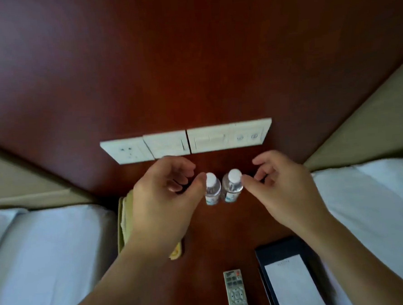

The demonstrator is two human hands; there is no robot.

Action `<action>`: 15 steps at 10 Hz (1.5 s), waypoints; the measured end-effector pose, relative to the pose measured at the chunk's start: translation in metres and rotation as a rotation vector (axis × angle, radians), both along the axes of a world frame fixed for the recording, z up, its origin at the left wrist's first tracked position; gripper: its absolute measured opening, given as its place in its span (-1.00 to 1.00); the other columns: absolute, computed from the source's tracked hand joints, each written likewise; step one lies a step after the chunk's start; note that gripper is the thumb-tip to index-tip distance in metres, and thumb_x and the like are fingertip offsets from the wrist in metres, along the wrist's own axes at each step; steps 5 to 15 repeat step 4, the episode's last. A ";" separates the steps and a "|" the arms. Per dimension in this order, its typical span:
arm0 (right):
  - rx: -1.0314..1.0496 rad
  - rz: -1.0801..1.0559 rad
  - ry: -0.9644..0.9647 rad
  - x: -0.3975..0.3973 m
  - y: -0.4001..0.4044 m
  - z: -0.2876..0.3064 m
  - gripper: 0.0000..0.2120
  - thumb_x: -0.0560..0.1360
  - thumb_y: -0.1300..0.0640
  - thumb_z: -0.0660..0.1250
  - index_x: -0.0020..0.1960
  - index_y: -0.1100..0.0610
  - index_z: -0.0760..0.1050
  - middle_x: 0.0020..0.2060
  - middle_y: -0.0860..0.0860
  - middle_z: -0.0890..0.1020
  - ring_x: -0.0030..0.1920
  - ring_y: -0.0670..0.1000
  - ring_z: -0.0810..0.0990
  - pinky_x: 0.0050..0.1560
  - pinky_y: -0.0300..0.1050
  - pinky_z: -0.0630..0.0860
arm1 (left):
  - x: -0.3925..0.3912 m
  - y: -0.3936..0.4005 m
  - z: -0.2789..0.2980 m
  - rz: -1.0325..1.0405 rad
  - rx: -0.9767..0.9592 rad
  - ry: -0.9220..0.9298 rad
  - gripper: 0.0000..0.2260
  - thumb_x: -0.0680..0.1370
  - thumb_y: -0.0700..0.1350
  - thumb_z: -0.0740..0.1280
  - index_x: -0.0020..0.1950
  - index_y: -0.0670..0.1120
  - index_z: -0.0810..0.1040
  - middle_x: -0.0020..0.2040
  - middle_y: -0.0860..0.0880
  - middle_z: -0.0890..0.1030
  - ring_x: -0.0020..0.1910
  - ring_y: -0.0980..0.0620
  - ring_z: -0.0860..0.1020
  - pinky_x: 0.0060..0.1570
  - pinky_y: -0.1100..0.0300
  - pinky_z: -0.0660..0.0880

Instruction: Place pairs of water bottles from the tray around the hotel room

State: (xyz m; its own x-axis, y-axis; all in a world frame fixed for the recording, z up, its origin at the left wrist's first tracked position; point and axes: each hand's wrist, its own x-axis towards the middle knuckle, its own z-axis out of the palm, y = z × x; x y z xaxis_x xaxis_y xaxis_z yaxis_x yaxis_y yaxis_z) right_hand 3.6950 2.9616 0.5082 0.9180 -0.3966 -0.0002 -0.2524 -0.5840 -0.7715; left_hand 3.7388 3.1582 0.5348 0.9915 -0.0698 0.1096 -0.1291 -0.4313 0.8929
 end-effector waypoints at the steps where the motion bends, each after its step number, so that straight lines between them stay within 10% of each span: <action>1: 0.048 -0.002 -0.132 -0.011 0.005 0.076 -0.82 0.38 -0.03 0.47 -0.05 -0.04 0.56 -0.34 -0.10 0.61 -0.32 -0.10 0.58 -0.30 -0.17 0.50 | -0.002 0.000 0.070 -0.081 -0.012 -0.145 -0.83 0.40 -0.14 0.55 -0.22 0.04 0.58 -0.27 0.08 0.63 -0.28 0.07 0.58 -0.26 0.27 0.51; 4: 0.087 -0.074 -0.355 -0.049 -0.003 0.236 -0.84 0.35 -0.11 0.41 -0.10 -0.12 0.55 -0.23 -0.17 0.64 -0.27 -0.12 0.61 -0.24 -0.24 0.55 | -0.030 -0.013 0.222 -0.222 -0.042 -0.400 -0.88 0.38 0.02 0.49 -0.14 0.12 0.60 -0.18 0.12 0.64 -0.18 0.04 0.61 -0.19 0.36 0.49; 15: 0.087 -0.074 -0.355 -0.049 -0.003 0.236 -0.84 0.35 -0.11 0.41 -0.10 -0.12 0.55 -0.23 -0.17 0.64 -0.27 -0.12 0.61 -0.24 -0.24 0.55 | -0.030 -0.013 0.222 -0.222 -0.042 -0.400 -0.88 0.38 0.02 0.49 -0.14 0.12 0.60 -0.18 0.12 0.64 -0.18 0.04 0.61 -0.19 0.36 0.49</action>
